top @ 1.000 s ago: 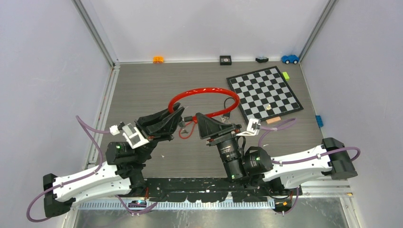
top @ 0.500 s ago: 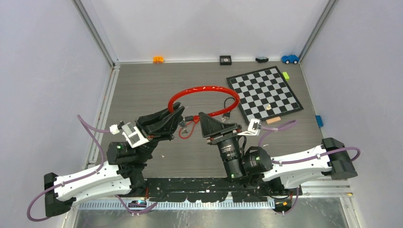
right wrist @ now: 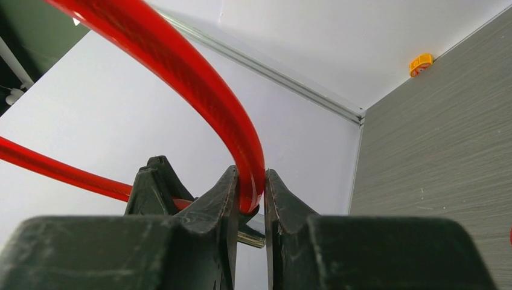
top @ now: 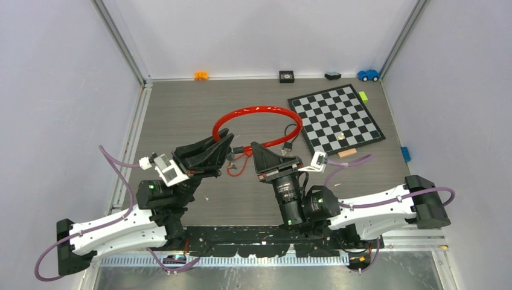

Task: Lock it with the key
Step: Lock the lock.

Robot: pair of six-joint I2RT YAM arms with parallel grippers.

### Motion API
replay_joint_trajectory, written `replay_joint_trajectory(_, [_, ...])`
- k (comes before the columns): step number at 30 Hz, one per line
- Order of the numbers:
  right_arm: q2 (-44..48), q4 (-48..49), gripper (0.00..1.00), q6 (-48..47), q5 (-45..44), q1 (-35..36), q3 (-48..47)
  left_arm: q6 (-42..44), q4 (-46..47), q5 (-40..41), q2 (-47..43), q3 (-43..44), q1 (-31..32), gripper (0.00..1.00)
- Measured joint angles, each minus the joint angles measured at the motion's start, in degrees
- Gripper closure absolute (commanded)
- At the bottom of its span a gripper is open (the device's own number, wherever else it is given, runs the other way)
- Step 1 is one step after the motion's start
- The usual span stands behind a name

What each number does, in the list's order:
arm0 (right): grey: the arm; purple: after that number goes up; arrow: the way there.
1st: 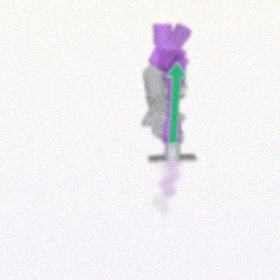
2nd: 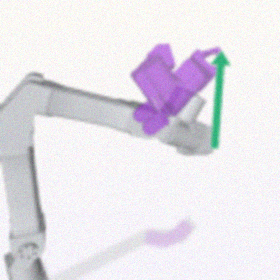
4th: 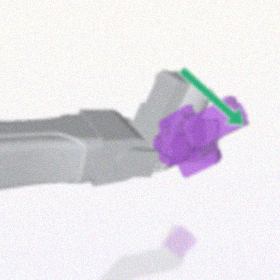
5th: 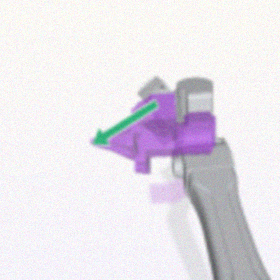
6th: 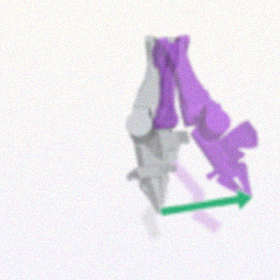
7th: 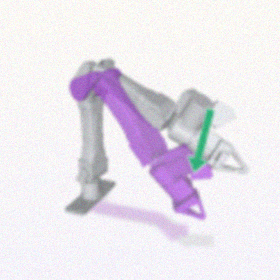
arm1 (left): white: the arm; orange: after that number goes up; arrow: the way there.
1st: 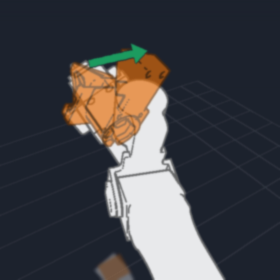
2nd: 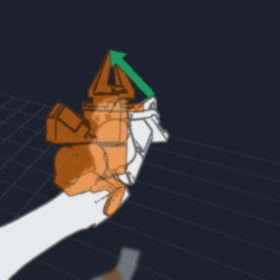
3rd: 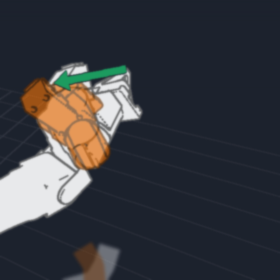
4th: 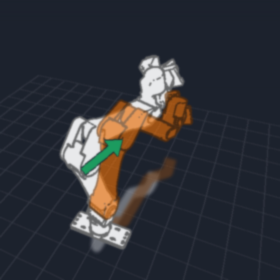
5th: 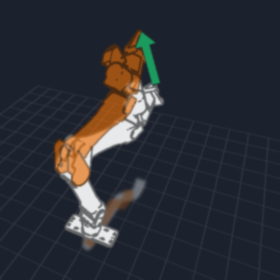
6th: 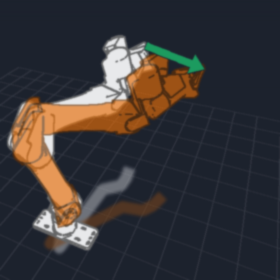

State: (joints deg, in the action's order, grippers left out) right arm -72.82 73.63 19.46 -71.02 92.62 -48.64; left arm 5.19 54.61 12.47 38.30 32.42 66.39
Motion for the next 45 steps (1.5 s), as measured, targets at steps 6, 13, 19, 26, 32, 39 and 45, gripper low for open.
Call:
replay_joint_trajectory(6, [-1.16,-3.74,0.95,5.6,0.57,-0.24,-2.08,-0.04,2.03,0.68,0.33,0.0,-0.04,1.0])
replay_joint_trajectory(13, [-2.4,-5.9,0.95,11.28,1.03,-0.61,-2.95,0.0,3.58,1.68,0.28,0.0,-0.13,1.0])
replay_joint_trajectory(19, [-2.43,-6.45,0.95,12.48,1.31,-0.68,-2.95,-0.02,3.96,1.68,-0.13,-0.48,-0.13,1.0])
replay_joint_trajectory(26, [-2.36,-6.4,0.95,13.35,1.95,-0.94,-2.89,0.02,4.33,1.22,-0.15,-0.48,-0.13,0.94])
replay_joint_trajectory(32, [-1.33,-6.8,0.96,13.44,3.17,-0.92,-2.21,-0.39,3.74,-0.83,-0.44,-0.48,-0.11,0.59])
replay_joint_trajectory(39, [-1.36,-9.16,0.96,13.49,4.5,-0.85,-0.85,-1.62,3.72,-3.21,-0.44,-0.48,-0.02,0.48])
replay_joint_trajectory(45, [-0.85,-8.98,0.96,13.46,4.46,-0.87,0.55,-1.81,3.72,-3.54,-0.44,-0.61,-0.02,0.37])
